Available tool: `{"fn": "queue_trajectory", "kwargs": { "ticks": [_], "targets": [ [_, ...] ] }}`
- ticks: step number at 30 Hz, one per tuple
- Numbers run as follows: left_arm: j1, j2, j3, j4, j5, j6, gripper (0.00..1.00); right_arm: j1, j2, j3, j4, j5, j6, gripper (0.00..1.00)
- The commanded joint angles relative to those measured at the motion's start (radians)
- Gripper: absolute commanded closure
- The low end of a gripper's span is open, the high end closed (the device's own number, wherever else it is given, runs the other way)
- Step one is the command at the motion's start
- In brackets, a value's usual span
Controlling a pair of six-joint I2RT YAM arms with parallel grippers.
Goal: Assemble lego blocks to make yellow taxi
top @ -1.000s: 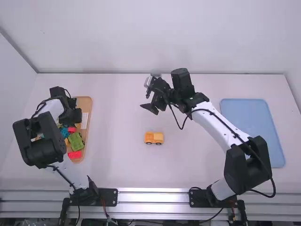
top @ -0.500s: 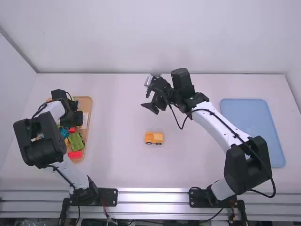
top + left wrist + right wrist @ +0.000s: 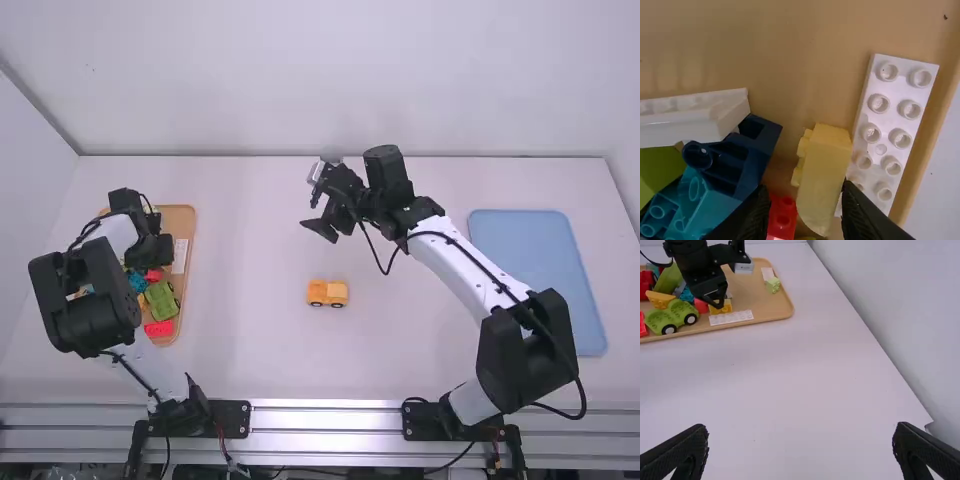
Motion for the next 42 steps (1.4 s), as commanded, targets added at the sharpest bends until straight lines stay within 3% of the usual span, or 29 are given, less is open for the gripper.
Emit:
{"fn": "queue_trajectory", "kwargs": {
  "ticks": [1, 26, 37, 42],
  "targets": [
    [-0.003, -0.003, -0.008, -0.007, 0.043, 0.046, 0.62, 0.003, 0.006, 0.032, -0.003, -0.003, 0.003, 0.02],
    [-0.003, -0.003, -0.075, 0.074, 0.003, -0.045, 0.59, 0.002, 0.006, 0.032, -0.016, 0.001, -0.008, 0.02],
    [-0.002, -0.003, -0.097, 0.101, 0.078, -0.043, 0.58, 0.001, 0.006, 0.032, -0.019, 0.001, -0.007, 0.01],
    [-0.003, -0.003, -0.106, 0.120, 0.036, -0.079, 0.62, 0.000, 0.006, 0.032, -0.019, 0.001, -0.006, 0.01]
  ]
}}
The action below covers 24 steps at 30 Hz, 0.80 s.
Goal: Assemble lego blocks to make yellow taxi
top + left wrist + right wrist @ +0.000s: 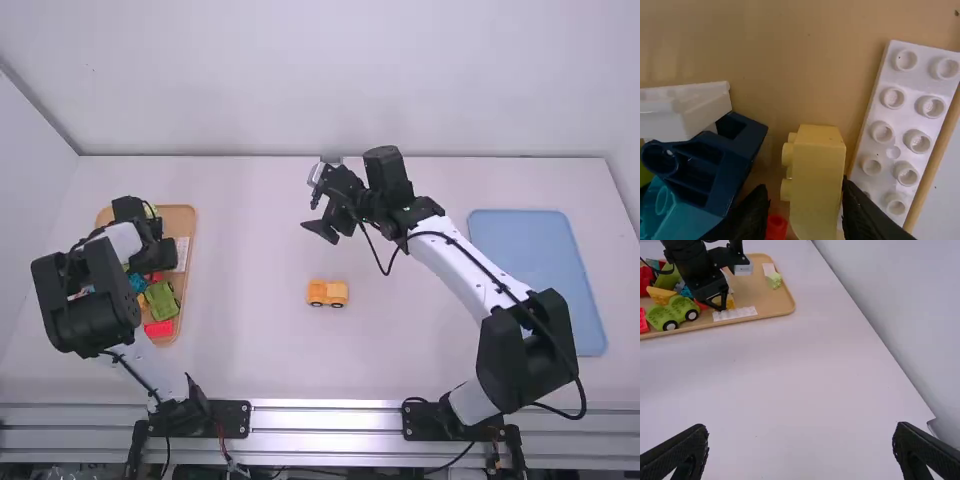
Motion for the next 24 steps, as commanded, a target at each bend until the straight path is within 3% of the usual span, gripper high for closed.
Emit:
{"fn": "queue_trajectory", "kwargs": {
  "ticks": [1, 24],
  "targets": [
    [-0.004, -0.003, -0.026, 0.000, 0.014, -0.021, 0.63, 0.004, 0.006, 0.032, -0.004, -0.002, 0.003, 0.01],
    [-0.003, -0.003, -0.039, 0.017, 0.029, -0.048, 0.72, 0.000, 0.006, 0.031, -0.004, -0.002, 0.008, 0.02]
  ]
}}
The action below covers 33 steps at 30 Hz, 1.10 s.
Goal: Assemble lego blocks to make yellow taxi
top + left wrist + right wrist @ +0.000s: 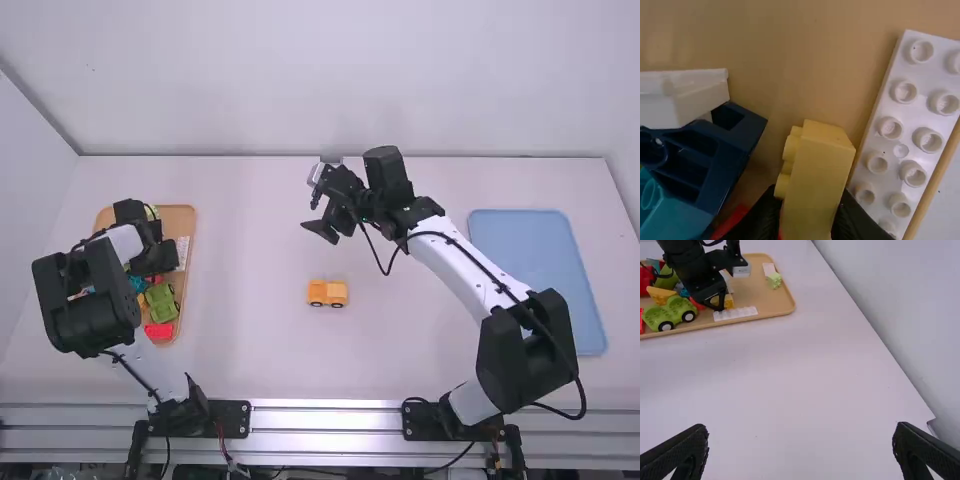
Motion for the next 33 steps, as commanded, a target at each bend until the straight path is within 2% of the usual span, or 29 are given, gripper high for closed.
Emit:
{"fn": "queue_trajectory", "kwargs": {
  "ticks": [1, 3, 7, 12, 29, 33],
  "targets": [
    [-0.004, -0.003, -0.018, -0.002, 0.031, 0.017, 0.72, 0.000, 0.006, 0.031, -0.004, -0.003, 0.011, 0.01],
    [-0.004, -0.003, -0.019, -0.002, 0.029, 0.042, 0.72, 0.000, 0.006, 0.031, -0.006, -0.003, 0.012, 0.01],
    [-0.003, -0.003, -0.019, 0.002, 0.033, 0.080, 0.63, 0.003, 0.006, 0.031, -0.010, -0.002, 0.011, 0.01],
    [-0.004, -0.003, -0.019, 0.002, 0.040, 0.122, 0.62, 0.005, 0.006, 0.031, -0.012, -0.002, 0.009, 0.02],
    [-0.004, -0.003, -0.019, 0.026, 0.026, 0.119, 0.81, -0.004, 0.006, 0.031, -0.011, -0.003, 0.009, 0.02],
    [-0.004, -0.003, -0.018, 0.034, 0.027, 0.119, 0.80, -0.004, 0.006, 0.031, -0.011, -0.003, 0.009, 0.01]
  ]
}}
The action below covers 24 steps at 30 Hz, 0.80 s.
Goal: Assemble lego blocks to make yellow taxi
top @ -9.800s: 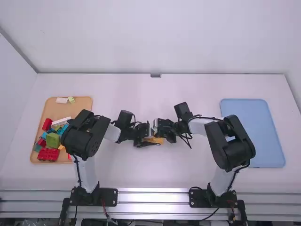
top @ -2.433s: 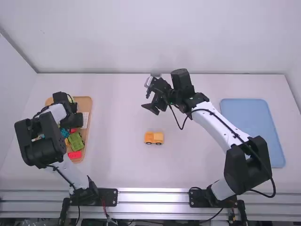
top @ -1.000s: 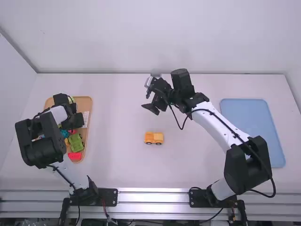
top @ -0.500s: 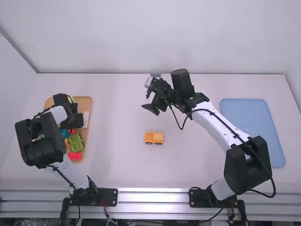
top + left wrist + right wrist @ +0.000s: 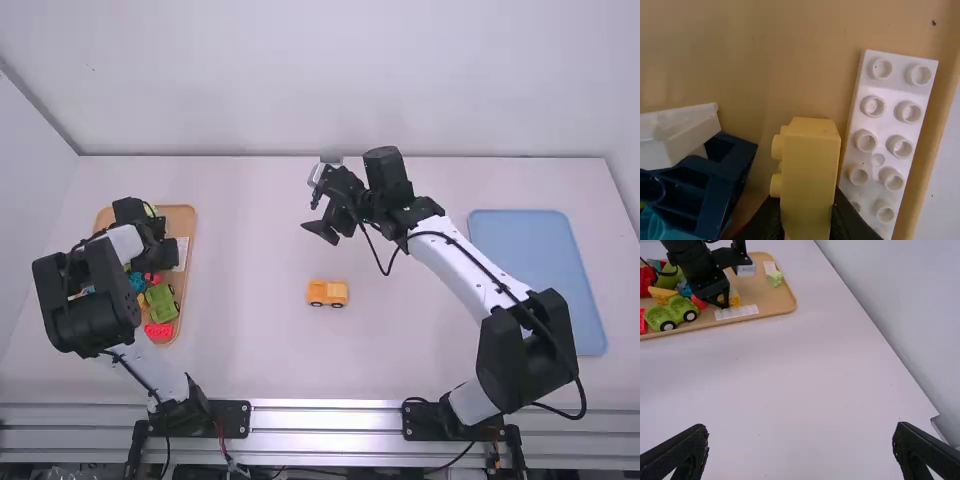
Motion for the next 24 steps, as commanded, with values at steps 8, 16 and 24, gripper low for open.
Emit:
{"fn": "queue_trajectory", "kwargs": {
  "ticks": [8, 16, 24],
  "targets": [
    [-0.003, -0.003, -0.021, 0.039, 0.000, 0.005, 0.55, 0.001, 0.006, 0.031, -0.012, -0.002, 0.003, 0.01],
    [-0.003, -0.003, -0.024, 0.040, 0.087, 0.047, 0.53, 0.003, 0.006, 0.031, -0.016, -0.002, 0.003, 0.01],
    [-0.003, -0.003, -0.024, 0.044, 0.099, 0.021, 0.55, 0.003, 0.006, 0.031, -0.016, -0.002, 0.003, 0.01]
  ]
}}
